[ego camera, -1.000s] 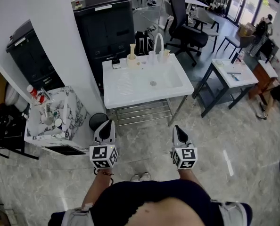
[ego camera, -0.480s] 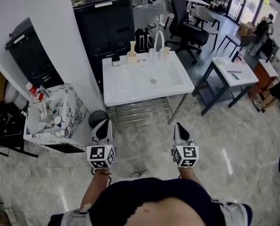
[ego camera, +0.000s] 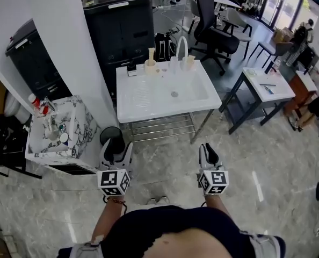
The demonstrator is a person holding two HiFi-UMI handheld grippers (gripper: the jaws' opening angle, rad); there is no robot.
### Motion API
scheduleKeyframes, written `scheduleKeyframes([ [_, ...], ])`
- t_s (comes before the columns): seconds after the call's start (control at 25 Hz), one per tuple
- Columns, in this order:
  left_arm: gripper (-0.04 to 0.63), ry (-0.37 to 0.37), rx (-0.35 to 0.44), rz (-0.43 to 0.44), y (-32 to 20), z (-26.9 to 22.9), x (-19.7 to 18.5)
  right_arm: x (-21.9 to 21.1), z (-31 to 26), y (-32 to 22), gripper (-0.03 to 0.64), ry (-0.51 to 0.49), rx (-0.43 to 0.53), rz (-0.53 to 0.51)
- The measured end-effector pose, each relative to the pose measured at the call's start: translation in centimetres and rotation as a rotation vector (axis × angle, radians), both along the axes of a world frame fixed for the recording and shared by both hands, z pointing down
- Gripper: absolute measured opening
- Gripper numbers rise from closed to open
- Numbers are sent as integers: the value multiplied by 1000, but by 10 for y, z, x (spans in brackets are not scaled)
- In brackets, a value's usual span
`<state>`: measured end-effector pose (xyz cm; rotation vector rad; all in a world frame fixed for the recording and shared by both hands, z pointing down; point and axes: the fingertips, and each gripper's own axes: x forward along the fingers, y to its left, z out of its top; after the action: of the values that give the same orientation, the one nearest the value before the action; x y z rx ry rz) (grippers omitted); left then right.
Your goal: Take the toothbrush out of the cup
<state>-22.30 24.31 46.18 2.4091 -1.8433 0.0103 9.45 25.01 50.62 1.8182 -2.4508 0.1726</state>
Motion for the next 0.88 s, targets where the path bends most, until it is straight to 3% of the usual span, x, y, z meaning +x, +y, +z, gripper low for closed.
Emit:
scheduleKeyframes([
  [0.04,325,-6,-5,8,-1,3,3,-2,1,0,74,2,5,-12],
  [0.16,452,5,-42,-1,-5,13,5,-9,1,-1,283,-2,16,-16],
  [0.4,539,22,-48,14,-10,21,20,1,4,-7,498,-22,44,19],
  [0.64,548,72,-48,-24,-16,24,20,14,6,-16,525,27,42,4],
  [0.88,546,1,-43,-6,-19,36,30,32,17,-23,525,5,18,20],
])
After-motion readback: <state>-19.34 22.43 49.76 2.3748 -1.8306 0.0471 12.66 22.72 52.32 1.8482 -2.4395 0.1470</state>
